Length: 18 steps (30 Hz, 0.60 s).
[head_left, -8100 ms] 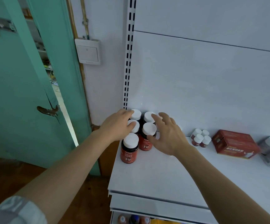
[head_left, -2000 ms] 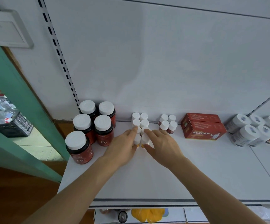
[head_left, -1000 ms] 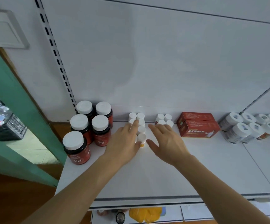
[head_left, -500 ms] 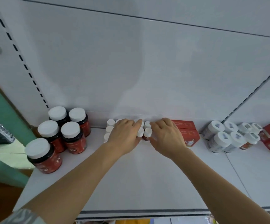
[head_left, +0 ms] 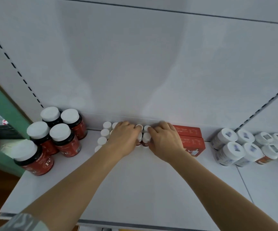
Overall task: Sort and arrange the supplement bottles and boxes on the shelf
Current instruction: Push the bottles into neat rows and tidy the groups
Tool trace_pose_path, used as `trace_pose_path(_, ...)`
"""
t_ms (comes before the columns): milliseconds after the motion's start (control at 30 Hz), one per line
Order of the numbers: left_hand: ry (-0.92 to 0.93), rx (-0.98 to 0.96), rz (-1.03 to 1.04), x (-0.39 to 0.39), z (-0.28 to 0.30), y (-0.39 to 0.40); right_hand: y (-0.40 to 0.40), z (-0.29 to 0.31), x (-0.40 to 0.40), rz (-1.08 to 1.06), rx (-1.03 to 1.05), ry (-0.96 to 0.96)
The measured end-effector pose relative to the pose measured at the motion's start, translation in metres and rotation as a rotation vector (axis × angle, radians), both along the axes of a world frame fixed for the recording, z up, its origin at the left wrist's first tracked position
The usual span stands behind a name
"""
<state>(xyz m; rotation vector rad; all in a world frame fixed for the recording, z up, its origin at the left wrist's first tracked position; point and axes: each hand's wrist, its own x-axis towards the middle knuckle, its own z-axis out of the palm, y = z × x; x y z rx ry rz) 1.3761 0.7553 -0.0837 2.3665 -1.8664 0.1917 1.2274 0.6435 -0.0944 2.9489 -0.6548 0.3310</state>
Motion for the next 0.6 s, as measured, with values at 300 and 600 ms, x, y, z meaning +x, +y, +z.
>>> trace_pose_path(300,0.064,-0.024,-0.025,0.007,-0.011,0.000,0.002,-0.003,0.000,-0.009,-0.005,-0.008)
trace_pose_path(600,0.104,-0.029,-0.028,0.008,-0.014,0.000,0.007,-0.003,0.001,-0.037,0.010,0.015)
